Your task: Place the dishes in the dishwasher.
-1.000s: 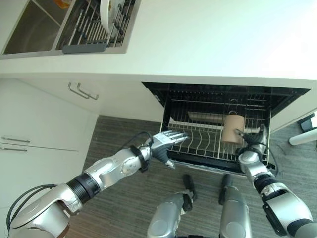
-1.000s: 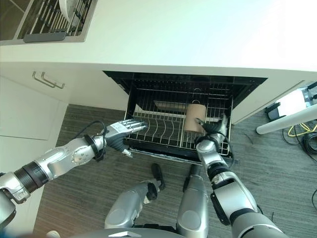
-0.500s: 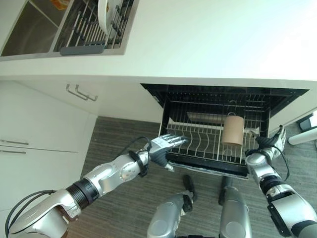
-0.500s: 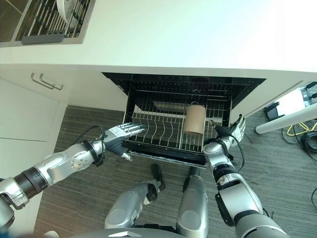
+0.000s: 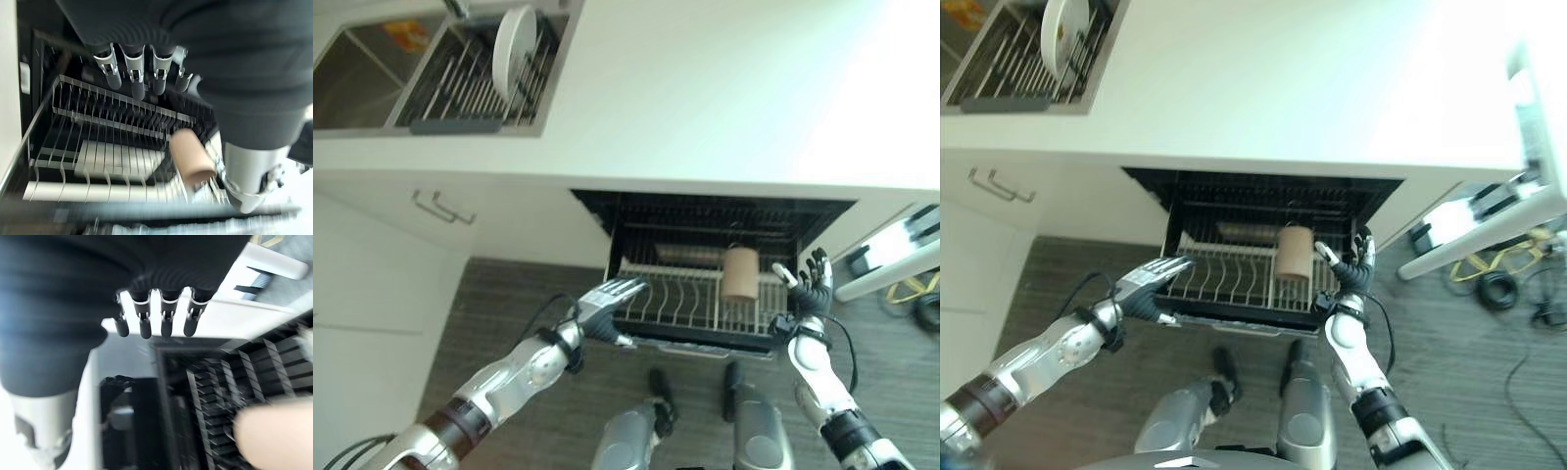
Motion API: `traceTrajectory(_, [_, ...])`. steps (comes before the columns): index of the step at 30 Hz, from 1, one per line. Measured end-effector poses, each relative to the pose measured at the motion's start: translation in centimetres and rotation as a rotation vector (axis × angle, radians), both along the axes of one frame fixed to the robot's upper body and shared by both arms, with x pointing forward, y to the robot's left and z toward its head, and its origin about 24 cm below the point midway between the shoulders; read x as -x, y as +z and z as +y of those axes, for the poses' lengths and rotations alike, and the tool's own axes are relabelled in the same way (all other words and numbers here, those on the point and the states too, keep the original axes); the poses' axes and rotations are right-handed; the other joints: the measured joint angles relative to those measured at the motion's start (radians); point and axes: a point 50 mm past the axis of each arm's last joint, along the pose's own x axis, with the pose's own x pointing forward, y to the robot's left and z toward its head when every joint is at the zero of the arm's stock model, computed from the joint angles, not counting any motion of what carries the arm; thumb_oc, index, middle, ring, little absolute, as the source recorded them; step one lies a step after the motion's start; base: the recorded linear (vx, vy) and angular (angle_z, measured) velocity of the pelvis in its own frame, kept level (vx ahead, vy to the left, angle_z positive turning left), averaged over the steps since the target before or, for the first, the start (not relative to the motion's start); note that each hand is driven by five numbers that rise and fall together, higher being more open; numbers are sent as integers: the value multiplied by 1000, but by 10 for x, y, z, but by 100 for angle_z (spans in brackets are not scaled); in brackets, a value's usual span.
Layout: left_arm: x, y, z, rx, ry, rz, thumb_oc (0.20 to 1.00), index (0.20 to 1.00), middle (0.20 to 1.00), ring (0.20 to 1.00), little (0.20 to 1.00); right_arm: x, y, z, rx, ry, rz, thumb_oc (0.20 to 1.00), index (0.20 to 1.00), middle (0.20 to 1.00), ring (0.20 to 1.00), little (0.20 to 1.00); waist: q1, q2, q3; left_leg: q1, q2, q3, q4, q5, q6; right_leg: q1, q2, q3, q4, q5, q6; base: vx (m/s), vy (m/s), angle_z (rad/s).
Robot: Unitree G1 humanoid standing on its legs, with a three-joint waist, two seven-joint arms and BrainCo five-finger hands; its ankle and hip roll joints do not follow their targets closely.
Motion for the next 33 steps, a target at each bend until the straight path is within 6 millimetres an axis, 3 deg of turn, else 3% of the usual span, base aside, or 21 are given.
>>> traceTrajectory(2, [2, -3, 9, 102, 112, -41, 1000, 1000, 1000, 1000, 1000, 7, 2, -5, -18, 9, -16, 1000, 1000, 1000, 1000, 1000, 0, 8, -22, 36, -2, 1, -4, -6, 0, 34, 0, 0, -1, -4, 2, 67, 16, 0])
traceTrajectory(4, [12, -10, 12, 169, 157, -42, 1000, 1000, 1000, 1000, 1000, 15, -2, -5, -18, 44, 2, 1000, 1000, 1000, 1000, 1000, 4, 16, -86, 45, -2, -1, -4, -15, -3, 43, 0, 0, 1, -17, 4, 18, 2, 1])
traceTrajectory(8, [20, -16, 12, 376, 238, -44, 1000, 1000, 1000, 1000, 1000, 18, 1, 1, -16, 144, -11, 1000, 1000, 1000, 1000, 1000, 7, 16, -144, 47, -5, -7, 1, -17, -3, 46, -2, 1, 11, -21, 5, 9, 0, 2])
traceTrajectory(12, [21, -4, 16, 559, 240, -57, 1000, 1000, 1000, 1000, 1000, 21, 10, 3, -17, 221, -53, 1000, 1000, 1000, 1000, 1000, 5, -9, -160, 53, -5, -6, 2, -18, -3, 46, -3, 4, 18, -30, 5, -4, 20, 0])
traceTrajectory(14, [21, 26, 14, 753, 190, -141, 1000, 1000, 1000, 1000, 1000, 30, 30, -11, 14, 223, -124, 1000, 1000, 1000, 1000, 1000, 6, -25, -169, 61, -10, -5, 3, -20, 0, 53, -4, 9, 16, -24, 14, -22, 92, -3])
traceTrajectory(16, [15, 37, 16, 821, 153, -150, 1000, 1000, 1000, 1000, 1000, 30, 33, -15, 33, 251, -130, 1000, 1000, 1000, 1000, 1000, -1, -37, -188, 62, -11, 0, 4, -23, 3, 53, -5, 14, 13, -21, 17, -12, 99, -7])
traceTrajectory(20, [12, 34, 17, 869, 143, -87, 1000, 1000, 1000, 1000, 1000, 29, 29, -8, 47, 380, -92, 1000, 1000, 1000, 1000, 1000, -22, -44, -194, 67, -22, 15, 8, -29, 14, 58, 2, 36, -8, 10, 22, -15, 90, -13])
traceTrajectory(21, [4, 27, 19, 850, 166, -43, 1000, 1000, 1000, 1000, 1000, 34, 15, -8, 9, 431, -33, 1000, 1000, 1000, 1000, 1000, -50, -94, -168, 55, -47, 53, 38, -70, 39, 59, -33, 78, -55, 59, 70, 7, 11, -24])
traceTrajectory(24, [1, 24, 21, 968, 254, -18, 1000, 1000, 1000, 1000, 1000, 32, 17, -5, -32, 478, -47, 1000, 1000, 1000, 1000, 1000, -21, -84, -158, 57, -56, 41, 54, -77, 21, 57, -10, 114, -54, 52, 60, 36, -40, -23])
traceTrajectory(25, [-1, 15, 22, 1107, 369, 6, 1000, 1000, 1000, 1000, 1000, 22, 25, 4, -30, 548, -85, 1000, 1000, 1000, 1000, 1000, 3, -66, -135, 50, -73, -108, 104, -87, 6, 58, -6, 132, -47, 51, 54, 52, -23, -42])
traceTrajectory(26, [0, 13, 21, 1125, 386, 15, 1000, 1000, 1000, 1000, 1000, 17, 30, 7, -24, 557, -110, 1000, 1000, 1000, 1000, 1000, 29, -51, -124, 44, -82, -234, 107, -96, 9, 50, 6, 152, -41, 52, 57, 71, -15, -32])
traceTrajectory(28, [2, 9, 21, 1131, 402, 30, 1000, 1000, 1000, 1000, 1000, 12, 36, 7, -21, 541, -132, 1000, 1000, 1000, 1000, 1000, 34, -33, -104, 43, -90, -261, 101, -109, -4, 39, 0, 149, -12, 43, 60, 71, 36, -2])
traceTrajectory(33, [4, 10, 29, 1134, 439, 5, 1000, 1000, 1000, 1000, 1000, 12, 42, -13, 2, 400, -149, 1000, 1000, 1000, 1000, 1000, 34, -17, -96, 62, -100, -270, 68, -99, 18, 38, -6, 152, 29, 7, 57, 50, 139, 7])
